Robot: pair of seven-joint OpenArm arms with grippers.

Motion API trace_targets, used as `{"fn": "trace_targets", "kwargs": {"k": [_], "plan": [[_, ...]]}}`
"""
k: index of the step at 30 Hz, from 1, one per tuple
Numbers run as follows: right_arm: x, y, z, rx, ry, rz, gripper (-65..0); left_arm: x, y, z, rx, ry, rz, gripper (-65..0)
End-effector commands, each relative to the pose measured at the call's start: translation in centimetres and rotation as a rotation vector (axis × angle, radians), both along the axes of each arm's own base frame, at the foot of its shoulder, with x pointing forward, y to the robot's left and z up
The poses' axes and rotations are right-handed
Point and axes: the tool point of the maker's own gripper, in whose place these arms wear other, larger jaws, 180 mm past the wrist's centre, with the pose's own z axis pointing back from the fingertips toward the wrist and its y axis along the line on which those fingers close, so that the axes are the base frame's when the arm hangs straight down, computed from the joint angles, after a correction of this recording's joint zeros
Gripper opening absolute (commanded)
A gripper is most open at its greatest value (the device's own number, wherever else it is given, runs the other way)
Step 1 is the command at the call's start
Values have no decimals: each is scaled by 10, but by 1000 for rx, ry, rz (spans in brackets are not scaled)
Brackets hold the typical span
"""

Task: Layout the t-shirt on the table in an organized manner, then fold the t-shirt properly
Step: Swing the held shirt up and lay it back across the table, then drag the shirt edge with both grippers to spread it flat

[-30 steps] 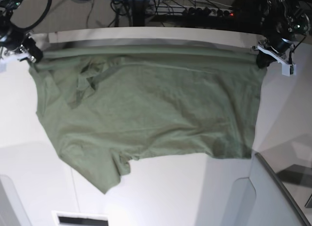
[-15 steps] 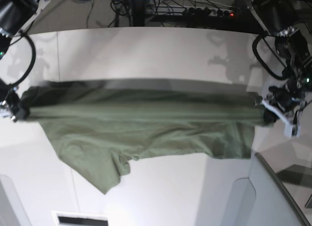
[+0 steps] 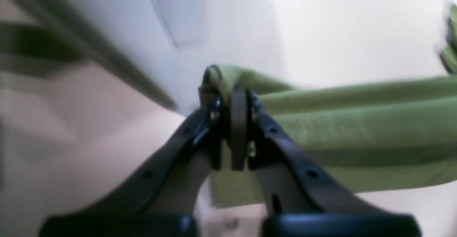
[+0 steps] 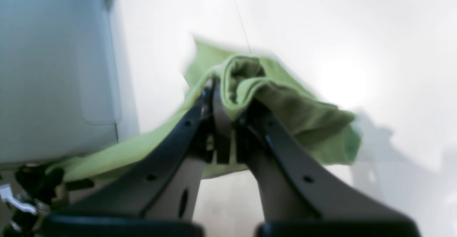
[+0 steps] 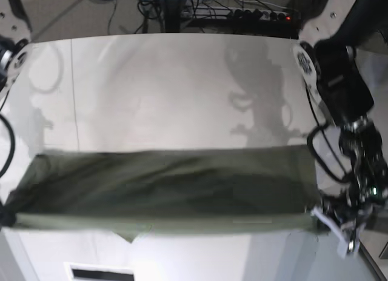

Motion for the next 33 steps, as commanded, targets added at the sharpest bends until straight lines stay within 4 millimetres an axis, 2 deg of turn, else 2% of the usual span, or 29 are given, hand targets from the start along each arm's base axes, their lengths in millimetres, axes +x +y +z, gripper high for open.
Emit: {"fn": "trace_targets", "kwargs": {"k": [1,4,8,10,12,13,14,16,21,25,27,30,33], "plan": [[17,-20,48,-60,-111,-35,-650,25,2,53,27,-131,6,-650],[36,-24,103,-115,-198,-12,-650,55,-7,123,59,-241,-8,-650],[41,-33,174,-220,-328,-18,-650,68,-7,203,75,-341,11,-650],[37,-35,195,-265,-373,-21,-650,65,-5,226,90,-376,21,-650],[31,-36,200,-293,-372,-16,-650,62,-12,234,117,-382,8,-650],[28,-36,193,-291,-345,-5,-650,59,-15,224,135,-357,1,-650],[24,-33,178,-291,-305,12,-650,54,-17,203,156,-320,-9,-650],[17,-29,147,-283,-233,33,-650,42,-19,174,184,-278,-16,-650],[-13,7,33,-191,-20,102,-650,-7,-20,59,188,-74,-41,-650],[-48,39,-41,-104,108,127,-650,-43,-25,-10,176,6,-75,-650],[-64,50,-68,-78,145,120,-650,-59,-25,-41,159,67,-83,-650],[-87,58,-97,-52,198,109,-650,-80,-26,-80,127,128,-93,-650],[-107,56,-115,-48,247,101,-650,-99,-26,-106,112,174,-98,-650]]}}
